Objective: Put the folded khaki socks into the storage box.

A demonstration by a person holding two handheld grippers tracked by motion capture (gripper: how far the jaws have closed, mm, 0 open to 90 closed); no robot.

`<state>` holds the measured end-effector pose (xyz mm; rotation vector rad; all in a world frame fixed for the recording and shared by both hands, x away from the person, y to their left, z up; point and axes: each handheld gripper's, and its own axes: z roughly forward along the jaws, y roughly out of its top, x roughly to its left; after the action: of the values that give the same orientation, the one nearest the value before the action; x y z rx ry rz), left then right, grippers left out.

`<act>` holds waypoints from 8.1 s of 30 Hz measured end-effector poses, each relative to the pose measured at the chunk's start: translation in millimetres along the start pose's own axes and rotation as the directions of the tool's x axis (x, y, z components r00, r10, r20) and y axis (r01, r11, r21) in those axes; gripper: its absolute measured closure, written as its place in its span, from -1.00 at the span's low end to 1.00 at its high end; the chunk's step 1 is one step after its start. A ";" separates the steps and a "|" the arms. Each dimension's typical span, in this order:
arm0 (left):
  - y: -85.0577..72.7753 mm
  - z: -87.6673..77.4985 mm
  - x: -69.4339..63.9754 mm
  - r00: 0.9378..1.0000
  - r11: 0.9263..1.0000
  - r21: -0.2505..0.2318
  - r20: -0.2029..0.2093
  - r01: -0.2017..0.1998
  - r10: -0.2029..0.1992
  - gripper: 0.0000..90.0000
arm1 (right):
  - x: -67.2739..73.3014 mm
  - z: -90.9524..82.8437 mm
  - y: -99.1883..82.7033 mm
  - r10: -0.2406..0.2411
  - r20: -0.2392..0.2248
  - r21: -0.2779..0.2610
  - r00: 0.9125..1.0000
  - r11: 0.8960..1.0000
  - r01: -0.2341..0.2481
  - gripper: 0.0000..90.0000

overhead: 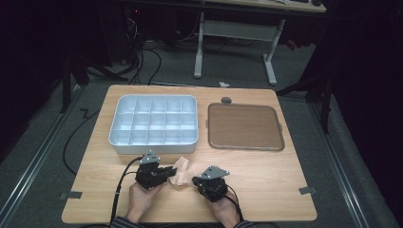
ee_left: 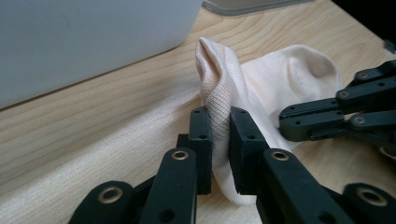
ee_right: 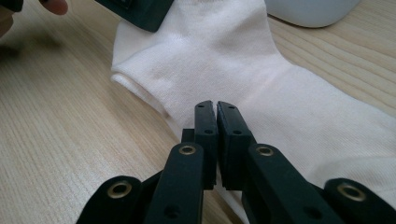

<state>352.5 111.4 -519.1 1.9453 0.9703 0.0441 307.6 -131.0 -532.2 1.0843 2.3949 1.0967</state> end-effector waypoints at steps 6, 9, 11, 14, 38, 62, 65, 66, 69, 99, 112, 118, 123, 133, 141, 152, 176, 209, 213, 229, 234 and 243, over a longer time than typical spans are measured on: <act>1.8 -3.4 -1.0 1.000 1.000 -0.018 0.026 0.010 -0.010 0.80 | -1.4 0.0 0.1 0.001 -0.009 0.002 1.000 1.000 -0.001 0.95; 5.2 -3.5 -3.5 0.999 1.000 -0.030 0.044 0.009 -0.007 0.81 | -1.4 0.1 0.1 0.003 -0.009 0.002 1.000 1.000 -0.003 0.96; 6.5 -3.4 -4.6 0.999 0.999 -0.035 0.047 0.006 -0.004 0.81 | -1.8 0.3 0.4 0.003 -0.012 0.002 1.000 1.000 -0.003 0.96; 10.0 -3.1 -7.8 0.998 0.998 -0.058 0.069 0.008 -0.004 0.81 | -3.1 0.4 1.0 0.012 -0.023 0.007 1.000 1.000 -0.011 0.97; 11.5 -7.6 -8.7 0.999 0.998 -0.057 0.044 -0.006 0.008 0.82 | -12.7 -6.2 13.6 0.006 -0.013 -0.013 1.000 1.000 -0.006 1.00; 14.8 -10.7 -12.5 0.998 0.997 -0.080 0.058 -0.023 0.028 0.82 | -5.3 19.8 22.8 -0.030 -0.065 0.040 0.997 0.999 0.033 1.00; 15.1 -10.1 -12.5 0.998 0.997 -0.075 0.052 -0.028 0.032 0.82 | -5.9 19.1 23.0 -0.028 -0.070 0.041 0.997 0.999 0.031 1.00; 15.0 -9.8 -12.2 0.998 0.997 -0.071 0.047 -0.028 0.032 0.82 | -5.9 17.0 22.9 -0.026 -0.068 0.041 0.997 0.999 0.029 0.99; 12.3 -11.5 -10.8 0.999 0.998 -0.057 0.026 -0.034 0.036 0.82 | -10.6 -0.9 23.8 -0.010 -0.048 -0.018 0.999 1.000 0.010 0.96; 13.2 -12.4 -15.6 0.999 0.998 -0.051 0.022 -0.039 0.040 0.82 | -49.1 -24.4 -7.9 0.132 0.082 -0.009 0.988 0.991 -0.132 0.91; 18.9 -2.8 -22.2 0.997 0.998 -0.039 0.058 -0.045 0.047 0.82 | -46.1 -13.6 -4.1 0.109 0.067 -0.010 0.992 0.994 -0.108 0.92; 21.1 3.7 -23.5 0.996 0.998 -0.023 0.066 -0.058 0.059 0.82 | -46.6 -12.2 -4.4 0.095 0.070 -0.007 0.993 0.996 -0.094 0.92; 21.5 6.1 -24.0 0.996 0.998 -0.019 0.077 -0.053 0.054 0.82 | -46.6 -11.4 -4.4 0.090 0.076 -0.006 0.993 0.996 -0.090 0.92; 23.0 14.8 -28.1 0.995 0.998 0.006 0.077 -0.058 0.058 0.82 | -46.7 -9.8 -5.2 0.084 0.074 -0.015 0.994 0.996 -0.083 0.92; 26.8 24.1 -34.4 0.993 0.996 0.028 0.091 -0.082 0.079 0.81 | -46.3 -9.9 -5.4 0.081 0.076 -0.013 0.994 0.997 -0.080 0.91; 25.0 34.6 -37.9 0.991 0.995 0.039 0.100 -0.094 0.090 0.81 | -45.3 -9.7 -5.2 0.076 0.079 -0.014 0.994 0.997 -0.076 0.91; 18.1 52.5 -38.7 0.990 0.988 0.096 0.077 -0.123 0.116 0.78 | -44.1 -9.5 -5.0 0.070 0.097 -0.012 0.993 0.998 -0.069 0.82; 21.4 23.7 -40.7 0.985 0.994 -0.028 0.130 -0.108 0.110 0.27 | -49.5 -48.6 -0.2 0.093 0.085 -0.091 0.992 0.992 -0.085 0.70; 17.6 20.2 -35.8 0.992 0.996 -0.021 0.094 -0.084 0.086 0.27 | -45.3 -57.0 2.9 0.071 0.077 -0.103 0.995 0.993 -0.063 0.70; 6.2 28.3 -29.3 0.997 0.997 0.042 -0.012 -0.071 0.072 0.21 | -4.6 -54.5 30.5 -0.067 0.017 -0.096 0.998 0.993 0.068 0.69; 3.6 29.8 -29.7 0.998 0.997 0.045 -0.011 -0.066 0.067 0.20 | -6.1 -34.9 29.2 -0.061 0.056 -0.022 0.997 0.998 0.062 0.62; 1.8 34.3 -33.0 0.996 0.995 0.065 -0.036 -0.075 0.077 0.20 | -15.9 -30.1 16.0 -0.047 0.096 0.020 0.994 0.999 0.045 0.91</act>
<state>344.5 64.9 -526.1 2.0460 0.9322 0.0955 310.7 -151.7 -500.9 1.0571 2.3471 0.9864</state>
